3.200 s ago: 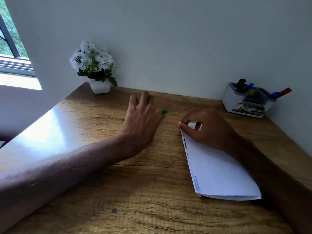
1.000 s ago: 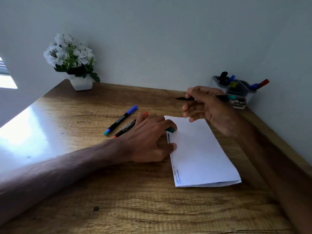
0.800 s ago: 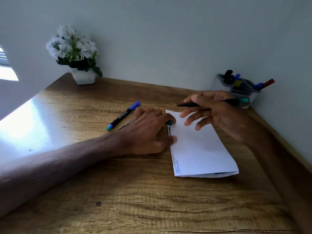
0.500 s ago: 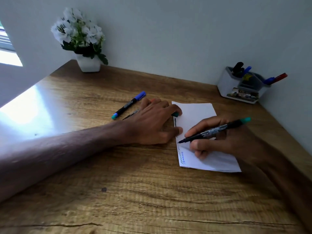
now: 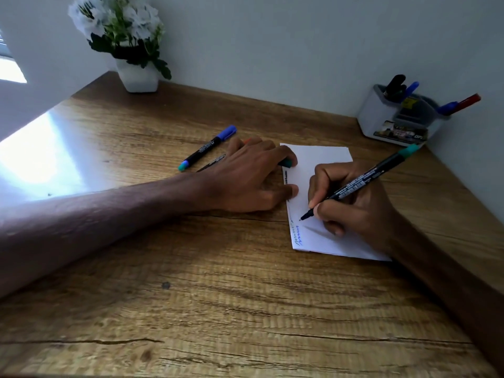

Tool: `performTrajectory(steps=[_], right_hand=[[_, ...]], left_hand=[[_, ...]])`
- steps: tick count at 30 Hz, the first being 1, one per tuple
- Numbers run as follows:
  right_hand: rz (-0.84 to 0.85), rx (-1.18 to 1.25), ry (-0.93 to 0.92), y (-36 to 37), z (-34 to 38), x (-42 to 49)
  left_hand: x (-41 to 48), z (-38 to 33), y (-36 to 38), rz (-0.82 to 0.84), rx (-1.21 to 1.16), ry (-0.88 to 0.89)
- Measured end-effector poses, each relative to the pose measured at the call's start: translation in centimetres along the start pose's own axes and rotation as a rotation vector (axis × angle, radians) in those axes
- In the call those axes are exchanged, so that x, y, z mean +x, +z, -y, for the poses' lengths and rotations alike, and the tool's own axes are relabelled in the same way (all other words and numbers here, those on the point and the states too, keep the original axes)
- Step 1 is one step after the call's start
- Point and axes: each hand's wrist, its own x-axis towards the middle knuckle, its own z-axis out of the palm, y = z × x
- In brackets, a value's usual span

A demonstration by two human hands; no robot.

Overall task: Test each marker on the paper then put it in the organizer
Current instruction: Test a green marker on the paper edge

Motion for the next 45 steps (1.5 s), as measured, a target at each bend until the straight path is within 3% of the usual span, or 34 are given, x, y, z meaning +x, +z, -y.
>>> performTrajectory(steps=[23, 45], right_hand=[[-0.032, -0.240, -0.068, 0.19, -0.06, 0.25], [-0.081, -0.228, 0.004, 0.48, 0.42, 0.11]], left_hand=[[0.05, -0.06, -0.11, 0.008, -0.007, 0.003], [0.15, 0.11, 0.01, 0.006, 0.003, 0.011]])
